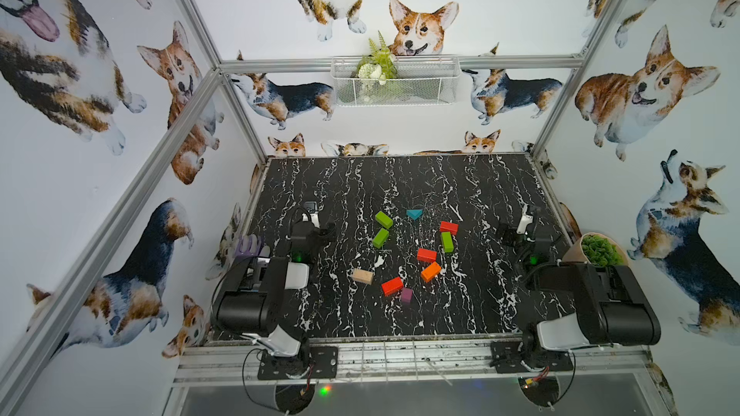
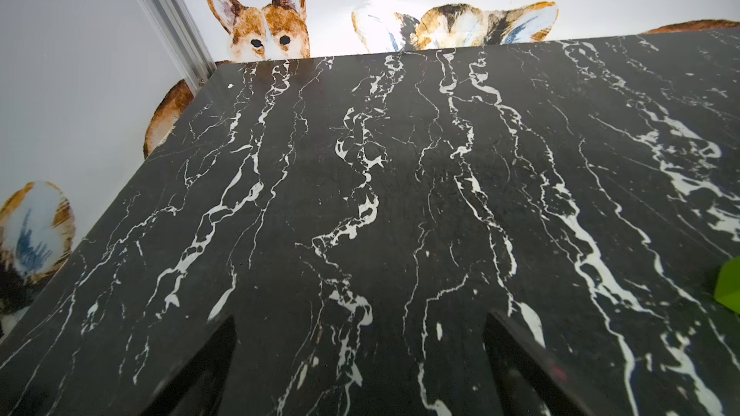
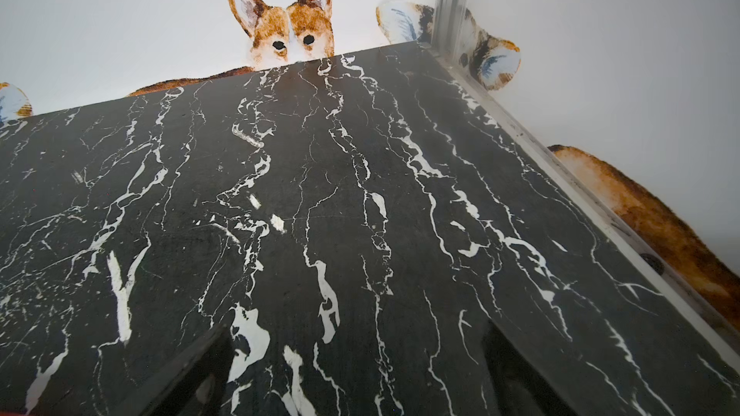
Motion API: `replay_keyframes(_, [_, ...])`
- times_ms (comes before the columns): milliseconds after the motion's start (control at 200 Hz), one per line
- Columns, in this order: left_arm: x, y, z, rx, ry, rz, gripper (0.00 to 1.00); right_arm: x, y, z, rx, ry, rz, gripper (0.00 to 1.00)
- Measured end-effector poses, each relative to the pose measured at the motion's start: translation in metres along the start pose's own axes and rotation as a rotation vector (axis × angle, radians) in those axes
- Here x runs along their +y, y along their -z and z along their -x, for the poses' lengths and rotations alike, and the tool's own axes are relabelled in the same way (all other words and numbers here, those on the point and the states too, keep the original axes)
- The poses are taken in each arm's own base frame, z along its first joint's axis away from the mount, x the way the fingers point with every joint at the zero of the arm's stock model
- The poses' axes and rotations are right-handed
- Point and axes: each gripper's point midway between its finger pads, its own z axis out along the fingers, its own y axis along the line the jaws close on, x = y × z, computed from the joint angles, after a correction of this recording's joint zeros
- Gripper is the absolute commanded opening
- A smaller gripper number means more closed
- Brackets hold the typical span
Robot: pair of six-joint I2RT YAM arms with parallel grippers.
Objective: Assemble a heart with building blocks
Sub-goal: Adjust the building block at the center of the board.
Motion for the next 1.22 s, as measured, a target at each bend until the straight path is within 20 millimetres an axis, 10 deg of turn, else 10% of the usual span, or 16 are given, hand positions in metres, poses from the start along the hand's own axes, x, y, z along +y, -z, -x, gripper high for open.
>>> replay_keyframes(1221, [0.0026,-0.0012,0.0023,-0.002,0.007,0.007,1.00,0.0004,-0.0002,0.0004,-0.001,0.000,0.001,1.00])
